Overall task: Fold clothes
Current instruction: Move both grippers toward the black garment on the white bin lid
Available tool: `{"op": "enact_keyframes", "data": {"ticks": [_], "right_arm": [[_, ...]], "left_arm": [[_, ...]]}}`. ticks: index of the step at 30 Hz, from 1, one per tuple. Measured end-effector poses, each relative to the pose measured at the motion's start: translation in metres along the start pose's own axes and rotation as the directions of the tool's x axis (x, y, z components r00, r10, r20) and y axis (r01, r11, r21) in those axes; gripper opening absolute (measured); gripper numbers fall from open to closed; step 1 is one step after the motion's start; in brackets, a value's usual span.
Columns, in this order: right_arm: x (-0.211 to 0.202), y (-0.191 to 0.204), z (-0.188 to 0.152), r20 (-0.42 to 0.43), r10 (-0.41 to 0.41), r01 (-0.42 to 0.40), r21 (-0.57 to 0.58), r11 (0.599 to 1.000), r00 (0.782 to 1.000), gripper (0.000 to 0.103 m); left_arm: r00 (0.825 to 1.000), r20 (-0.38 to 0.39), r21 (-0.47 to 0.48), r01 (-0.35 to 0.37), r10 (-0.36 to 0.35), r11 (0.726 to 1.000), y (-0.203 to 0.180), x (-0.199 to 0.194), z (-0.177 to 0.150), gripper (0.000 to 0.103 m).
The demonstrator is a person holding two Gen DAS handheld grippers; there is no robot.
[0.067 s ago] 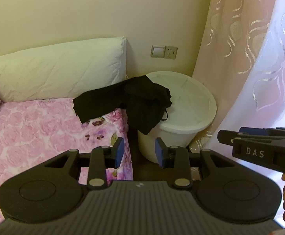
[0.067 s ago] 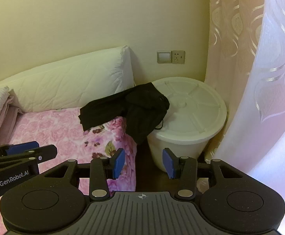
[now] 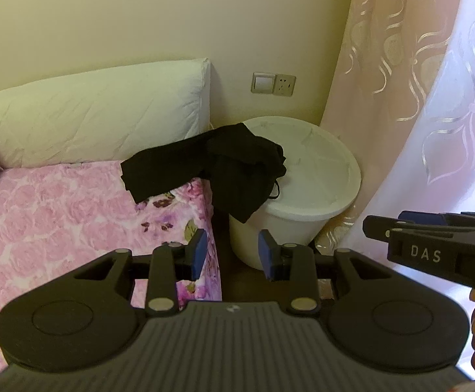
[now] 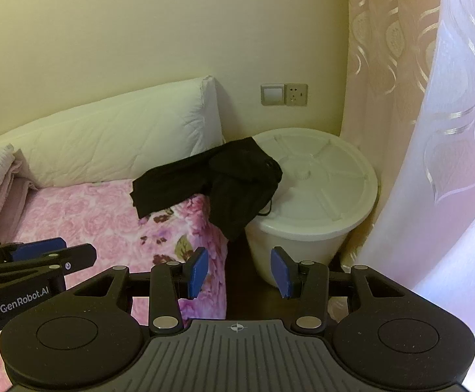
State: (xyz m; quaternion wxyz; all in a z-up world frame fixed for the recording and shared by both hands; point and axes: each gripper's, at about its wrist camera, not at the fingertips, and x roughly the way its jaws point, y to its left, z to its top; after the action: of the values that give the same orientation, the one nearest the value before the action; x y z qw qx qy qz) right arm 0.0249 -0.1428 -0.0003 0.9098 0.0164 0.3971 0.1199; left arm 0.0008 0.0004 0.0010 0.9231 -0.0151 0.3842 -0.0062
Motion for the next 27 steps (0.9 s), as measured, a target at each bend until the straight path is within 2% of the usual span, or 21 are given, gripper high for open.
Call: {"op": "enact_keyframes", "data": {"ticks": [6,12,27], "right_arm": [[0.003,0.004,0.001,-0.004,-0.009,0.009,-0.006,1.0,1.0,0.047],[0.009,0.006,-0.009,-0.009,-0.025,0.025,-0.011,1.0,1.0,0.047],[0.014,0.017,-0.024,-0.038,-0.048,0.047,-0.02,0.999,0.998,0.047]], "left_arm": [[1.0,0.016,-0.011,-0.016,0.017,1.0,0.001,0.003,-0.002,0.03],[0.999,-0.035,-0.036,0.023,-0.025,0.999,0.039,0.018,0.001,0.03],[0.998,-0.049,-0.037,0.027,-0.029,0.999,0.055,0.022,-0.003,0.03]]}}
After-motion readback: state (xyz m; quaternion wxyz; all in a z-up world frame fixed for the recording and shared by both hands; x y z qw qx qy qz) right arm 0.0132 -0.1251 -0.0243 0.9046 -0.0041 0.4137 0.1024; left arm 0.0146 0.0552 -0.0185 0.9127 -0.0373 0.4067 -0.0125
